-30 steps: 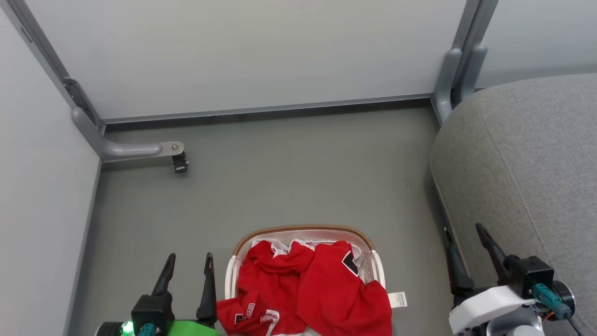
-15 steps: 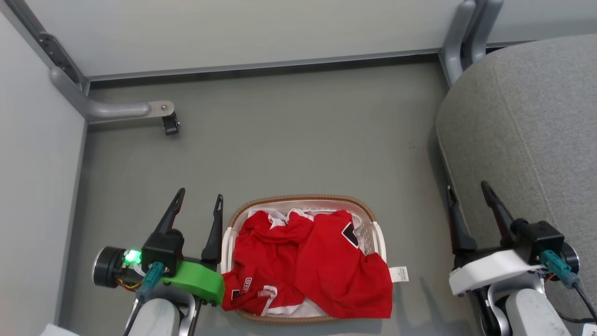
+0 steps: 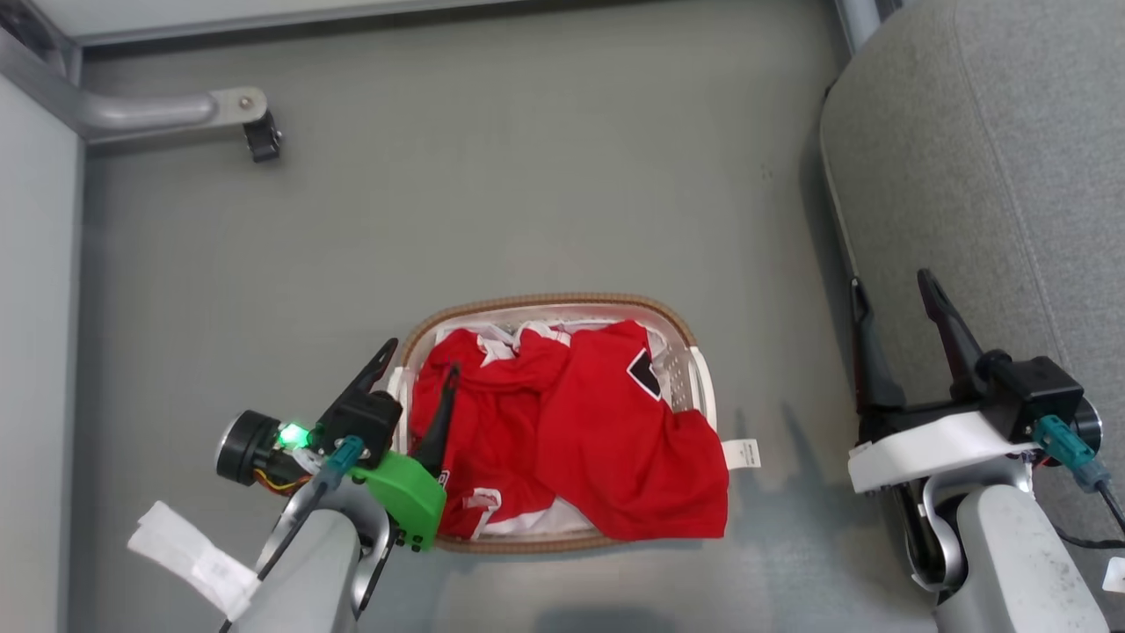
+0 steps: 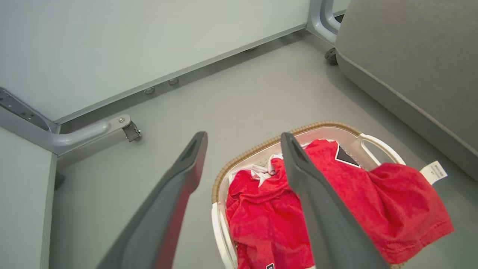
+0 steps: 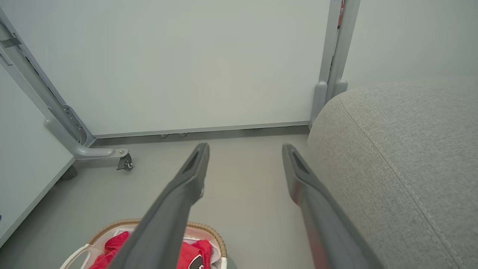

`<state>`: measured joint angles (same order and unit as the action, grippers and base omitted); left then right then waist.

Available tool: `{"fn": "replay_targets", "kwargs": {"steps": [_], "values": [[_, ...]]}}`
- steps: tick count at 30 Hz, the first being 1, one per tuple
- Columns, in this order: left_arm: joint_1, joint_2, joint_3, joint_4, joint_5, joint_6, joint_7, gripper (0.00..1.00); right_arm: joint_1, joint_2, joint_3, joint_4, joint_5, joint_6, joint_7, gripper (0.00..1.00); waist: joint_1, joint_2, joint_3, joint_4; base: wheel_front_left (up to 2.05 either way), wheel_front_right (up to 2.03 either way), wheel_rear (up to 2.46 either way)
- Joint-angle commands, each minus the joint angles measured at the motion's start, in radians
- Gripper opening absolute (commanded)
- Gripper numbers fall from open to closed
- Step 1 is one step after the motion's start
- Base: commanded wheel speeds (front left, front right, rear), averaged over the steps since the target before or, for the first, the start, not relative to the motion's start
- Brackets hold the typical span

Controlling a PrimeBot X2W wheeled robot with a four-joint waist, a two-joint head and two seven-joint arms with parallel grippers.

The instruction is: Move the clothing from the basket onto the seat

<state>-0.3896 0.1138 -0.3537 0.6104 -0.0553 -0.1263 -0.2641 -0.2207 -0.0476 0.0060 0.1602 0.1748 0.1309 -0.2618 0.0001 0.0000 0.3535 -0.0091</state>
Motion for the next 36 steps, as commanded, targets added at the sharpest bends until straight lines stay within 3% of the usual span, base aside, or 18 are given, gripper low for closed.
{"fn": "replay_targets", "kwargs": {"steps": [1, 10, 20, 28, 36], "values": [[-0.031, 0.014, -0.019, 0.031, -0.01, -0.003, 0.005, 1.0, -0.02, -0.005, -0.005, -0.001, -0.002, 0.0, -0.005, 1.0, -0.0001, 0.0, 0.058, -0.02, 0.0, 0.0, 0.0], [-0.121, 0.055, -0.242, 0.192, -0.125, -0.004, 0.098, 1.0, -0.072, -0.005, 0.007, -0.008, 0.015, 0.0, -0.005, 1.0, -0.0001, 0.0, 0.145, -0.038, 0.0, 0.0, 0.0], [-0.192, 0.139, -0.534, 0.169, -0.338, -0.005, 0.26, 1.0, -0.123, -0.005, 0.002, -0.018, 0.029, 0.0, -0.005, 1.0, -0.0001, 0.0, 0.231, -0.053, 0.0, 0.0, 0.0], [-0.254, 0.216, -0.653, 0.142, -0.418, -0.005, 0.349, 1.0, -0.159, -0.005, 0.014, -0.023, 0.049, 0.0, -0.005, 1.0, -0.0001, 0.0, 0.286, -0.066, 0.0, 0.0, 0.0], [-0.292, 0.258, -0.723, 0.129, -0.454, -0.005, 0.396, 1.0, -0.186, -0.005, 0.029, -0.024, 0.074, 0.0, -0.005, 1.0, -0.0001, 0.0, 0.331, -0.089, 0.0, 0.0, 0.0]]}}
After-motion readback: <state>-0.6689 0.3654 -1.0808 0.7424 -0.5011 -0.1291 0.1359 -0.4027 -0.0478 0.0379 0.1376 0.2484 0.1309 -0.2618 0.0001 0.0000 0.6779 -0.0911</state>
